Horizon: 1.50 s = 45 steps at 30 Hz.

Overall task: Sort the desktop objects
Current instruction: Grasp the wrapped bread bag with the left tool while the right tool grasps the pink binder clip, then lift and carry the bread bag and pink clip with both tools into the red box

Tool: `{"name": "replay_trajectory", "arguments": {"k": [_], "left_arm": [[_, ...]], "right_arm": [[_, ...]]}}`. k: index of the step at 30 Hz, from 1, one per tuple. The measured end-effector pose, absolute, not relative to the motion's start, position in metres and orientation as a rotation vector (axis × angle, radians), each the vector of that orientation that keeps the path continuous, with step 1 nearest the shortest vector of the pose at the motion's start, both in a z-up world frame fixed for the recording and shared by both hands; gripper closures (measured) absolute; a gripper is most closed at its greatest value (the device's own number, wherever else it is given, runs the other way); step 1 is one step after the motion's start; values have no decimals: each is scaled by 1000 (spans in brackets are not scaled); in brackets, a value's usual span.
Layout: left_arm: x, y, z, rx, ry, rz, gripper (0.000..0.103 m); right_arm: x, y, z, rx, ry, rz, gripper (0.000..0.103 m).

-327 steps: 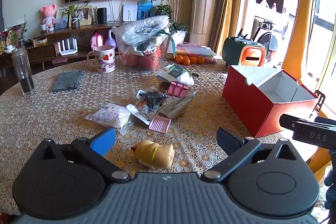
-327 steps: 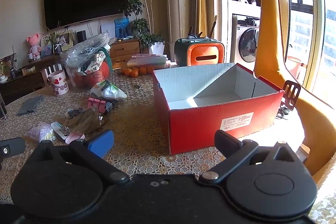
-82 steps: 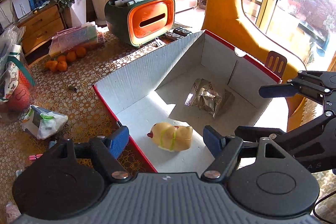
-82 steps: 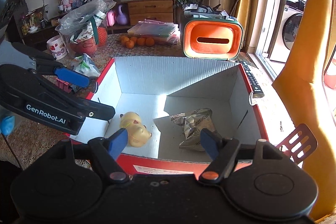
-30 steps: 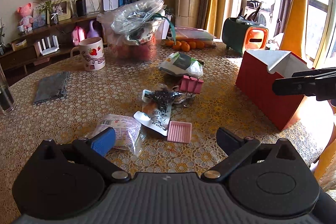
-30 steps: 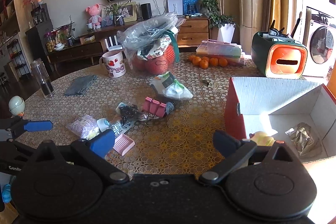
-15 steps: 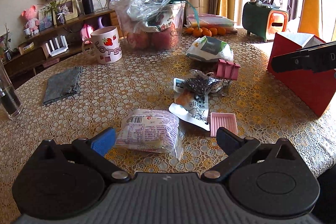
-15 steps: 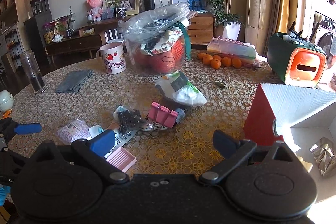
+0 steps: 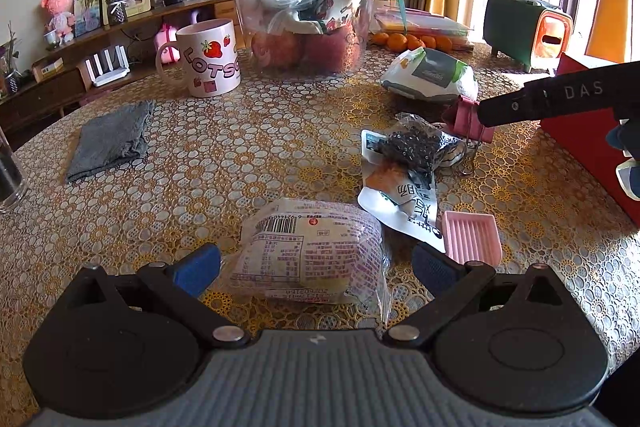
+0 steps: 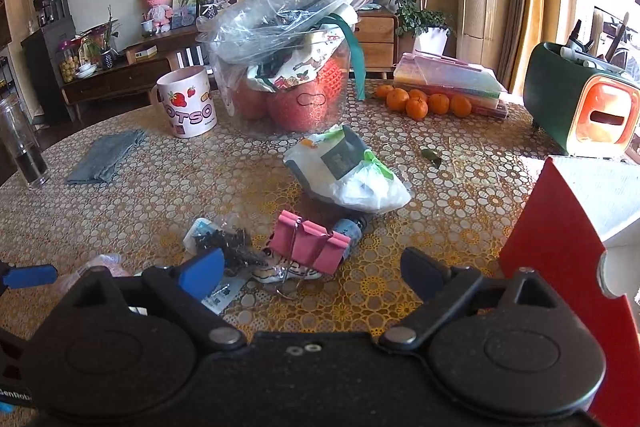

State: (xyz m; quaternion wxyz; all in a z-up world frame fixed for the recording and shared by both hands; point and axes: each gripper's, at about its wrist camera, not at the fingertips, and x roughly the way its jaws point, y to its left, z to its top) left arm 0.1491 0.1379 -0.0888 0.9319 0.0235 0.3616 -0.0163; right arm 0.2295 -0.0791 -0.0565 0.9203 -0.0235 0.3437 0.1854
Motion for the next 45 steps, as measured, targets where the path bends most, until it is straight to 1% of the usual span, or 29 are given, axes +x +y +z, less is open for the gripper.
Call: {"name": "replay_trajectory", "arguments": {"k": [9, 13, 18, 24, 26, 30, 32, 36, 45], "left_arm": [[158, 142, -97, 54, 744, -30, 1], [163, 145, -101, 43, 756, -30, 1], [165, 146, -104, 40, 759, -29, 1], [166, 145, -105, 36, 753, -28, 2], [165, 145, -104, 30, 754, -27, 4], [164, 146, -104, 17, 756, -26, 11], [163, 147, -103, 10, 758, -28, 12], [160, 146, -102, 10, 762, -28, 18], [153, 146, -96, -21, 770, 10, 27]], "right_arm": [[253, -64, -73, -24, 725, 331, 12], [264, -62, -80, 6, 753, 286, 17], [270, -64, -86, 27, 768, 256, 19], [272, -65, -90, 46, 781, 248, 27], [271, -65, -91, 53, 784, 249, 30], [270, -64, -89, 62, 783, 256, 37], [269, -64, -88, 69, 786, 260, 42], [268, -63, -87, 78, 784, 265, 50], [262, -67, -80, 84, 774, 264, 51]]}}
